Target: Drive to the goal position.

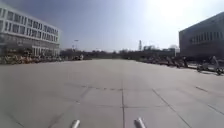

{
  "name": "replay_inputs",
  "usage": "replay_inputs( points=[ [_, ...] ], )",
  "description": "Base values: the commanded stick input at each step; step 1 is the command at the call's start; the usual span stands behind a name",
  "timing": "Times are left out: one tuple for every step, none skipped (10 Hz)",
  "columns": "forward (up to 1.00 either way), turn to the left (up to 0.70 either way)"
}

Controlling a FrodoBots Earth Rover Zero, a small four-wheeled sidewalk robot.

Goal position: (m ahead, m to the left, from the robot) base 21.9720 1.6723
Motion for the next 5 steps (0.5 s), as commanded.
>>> replay_inputs(
  points=[
    [0.70,0.00],
    [0.70,0.00],
    [0.70,0.00],
    [0.70,0.00],
    [0.70,0.00]
  ],
)
